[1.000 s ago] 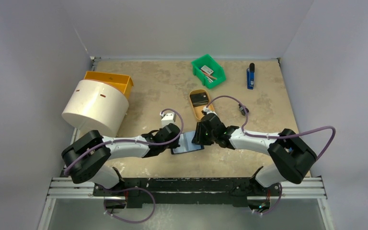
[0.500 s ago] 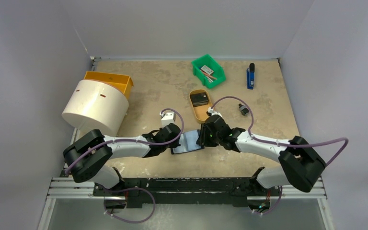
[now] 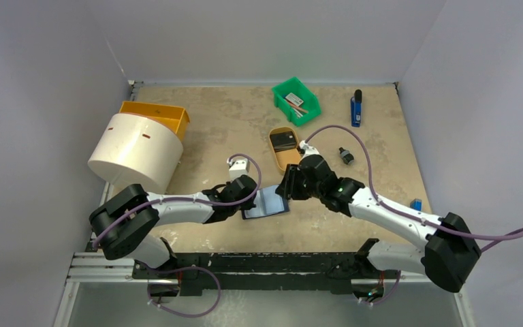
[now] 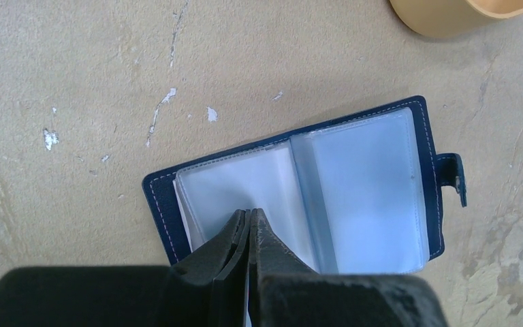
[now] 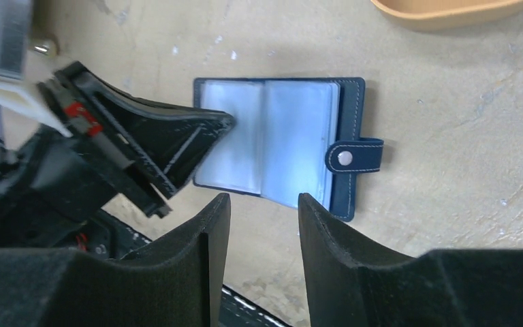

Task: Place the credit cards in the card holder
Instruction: Open the card holder at the center of the board, then pick up the credit card from the storage box.

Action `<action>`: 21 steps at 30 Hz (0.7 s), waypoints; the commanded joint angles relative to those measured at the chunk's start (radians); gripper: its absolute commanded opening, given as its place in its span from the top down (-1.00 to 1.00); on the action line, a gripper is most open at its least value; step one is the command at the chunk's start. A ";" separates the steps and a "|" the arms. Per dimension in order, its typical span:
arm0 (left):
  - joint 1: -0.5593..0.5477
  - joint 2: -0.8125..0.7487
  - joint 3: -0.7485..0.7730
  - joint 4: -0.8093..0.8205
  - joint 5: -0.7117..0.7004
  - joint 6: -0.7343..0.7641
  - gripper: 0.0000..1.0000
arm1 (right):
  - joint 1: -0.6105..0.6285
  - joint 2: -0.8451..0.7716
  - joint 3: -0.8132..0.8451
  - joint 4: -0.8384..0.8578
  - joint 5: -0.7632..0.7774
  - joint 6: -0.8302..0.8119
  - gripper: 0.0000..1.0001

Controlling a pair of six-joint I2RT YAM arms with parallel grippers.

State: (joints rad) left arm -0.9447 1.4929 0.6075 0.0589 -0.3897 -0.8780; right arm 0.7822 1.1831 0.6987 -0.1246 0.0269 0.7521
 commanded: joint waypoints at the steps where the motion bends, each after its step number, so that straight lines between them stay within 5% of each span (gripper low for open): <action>1: 0.002 -0.031 0.020 -0.057 -0.025 0.012 1.00 | -0.013 -0.057 0.071 -0.009 0.060 0.041 0.12; 11: 0.002 -0.039 0.031 -0.057 -0.026 0.010 1.00 | -0.271 0.095 0.267 0.033 0.105 0.220 -0.03; 21: 0.002 -0.030 0.034 -0.057 -0.031 0.018 1.00 | -0.284 0.384 0.382 0.100 0.175 0.522 -0.21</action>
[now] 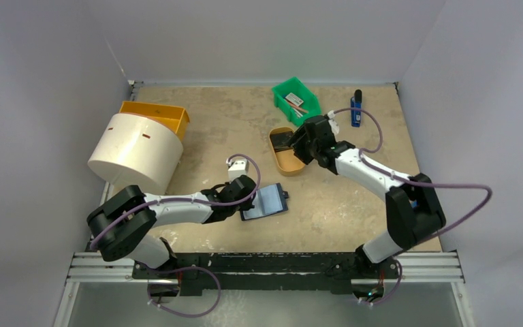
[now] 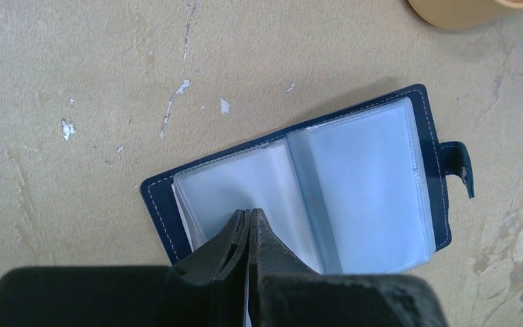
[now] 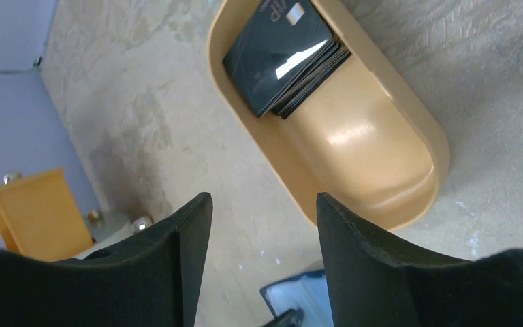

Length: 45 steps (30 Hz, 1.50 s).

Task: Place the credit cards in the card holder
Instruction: Pick up the credit card from the storage box.

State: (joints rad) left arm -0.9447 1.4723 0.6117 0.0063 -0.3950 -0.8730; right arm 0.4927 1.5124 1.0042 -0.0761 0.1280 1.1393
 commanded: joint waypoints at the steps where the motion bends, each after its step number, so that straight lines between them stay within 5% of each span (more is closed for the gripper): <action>1: 0.002 -0.012 0.026 -0.003 -0.025 0.015 1.00 | 0.007 0.079 0.092 0.036 0.084 0.156 -0.22; 12: 0.003 -0.040 0.011 -0.001 -0.027 0.022 1.00 | 0.006 0.299 0.248 -0.045 0.087 0.263 -0.22; 45: 0.002 -0.040 0.024 -0.005 -0.030 0.024 1.00 | -0.008 0.464 0.331 -0.115 0.148 0.329 -0.17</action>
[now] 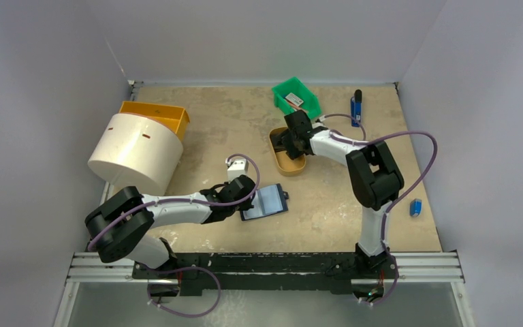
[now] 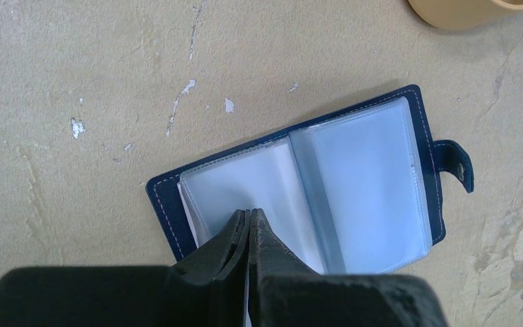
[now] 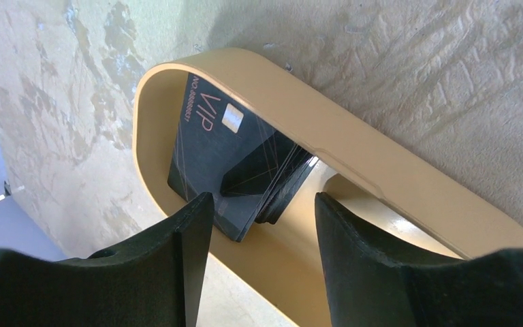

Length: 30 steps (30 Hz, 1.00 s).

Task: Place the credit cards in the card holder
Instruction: Pick up the credit card from the storage box.

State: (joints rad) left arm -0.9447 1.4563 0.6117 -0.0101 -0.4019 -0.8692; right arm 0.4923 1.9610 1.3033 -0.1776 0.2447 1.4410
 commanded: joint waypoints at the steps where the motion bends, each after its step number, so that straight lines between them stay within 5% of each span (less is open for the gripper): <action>1: 0.003 -0.024 0.023 0.012 -0.023 0.020 1.00 | -0.008 0.017 0.031 -0.012 0.028 0.026 -0.16; 21: 0.003 -0.011 0.027 0.016 -0.015 0.017 1.00 | -0.007 -0.054 -0.066 0.033 0.039 0.003 0.03; 30: 0.002 -0.007 0.027 0.016 -0.014 0.017 1.00 | -0.008 -0.053 -0.058 0.051 0.032 -0.014 0.28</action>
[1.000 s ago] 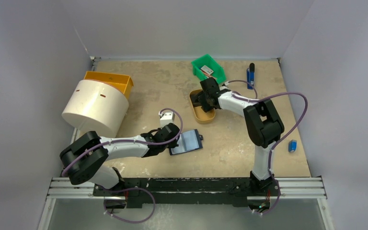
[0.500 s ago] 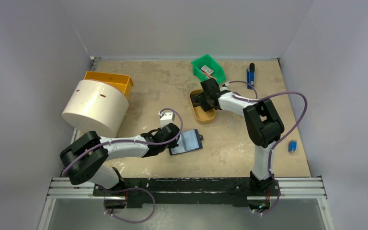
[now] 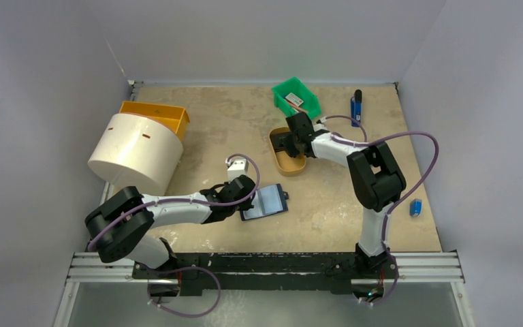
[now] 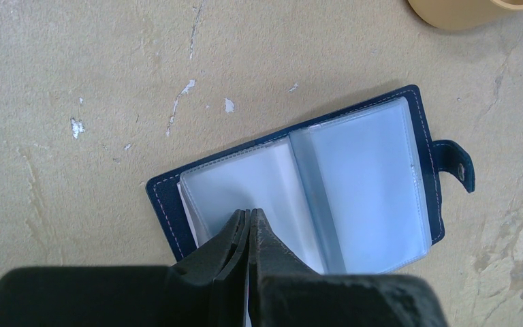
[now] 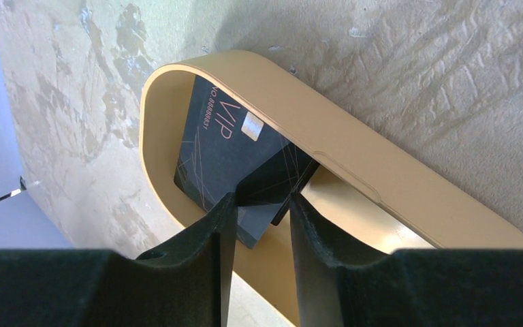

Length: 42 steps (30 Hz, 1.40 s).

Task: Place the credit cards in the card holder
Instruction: Pick up the credit card from the storage box.

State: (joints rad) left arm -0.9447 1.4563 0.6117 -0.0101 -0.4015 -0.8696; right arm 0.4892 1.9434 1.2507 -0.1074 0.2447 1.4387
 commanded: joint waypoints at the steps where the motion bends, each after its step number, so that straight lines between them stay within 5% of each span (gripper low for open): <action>1: 0.002 -0.007 0.028 0.016 -0.014 0.017 1.00 | -0.005 -0.035 -0.005 -0.017 0.032 -0.013 0.30; 26: 0.002 0.006 0.034 0.015 -0.014 0.019 1.00 | -0.004 -0.096 -0.075 0.014 0.037 -0.020 0.48; 42: 0.003 0.006 0.034 0.016 -0.013 0.019 1.00 | -0.003 -0.142 -0.057 0.049 0.038 -0.049 0.86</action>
State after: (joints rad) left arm -0.9447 1.4586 0.6117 -0.0101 -0.4015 -0.8696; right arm 0.4896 1.8473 1.1755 -0.0628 0.2462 1.4124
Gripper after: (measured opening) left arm 0.006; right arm 0.110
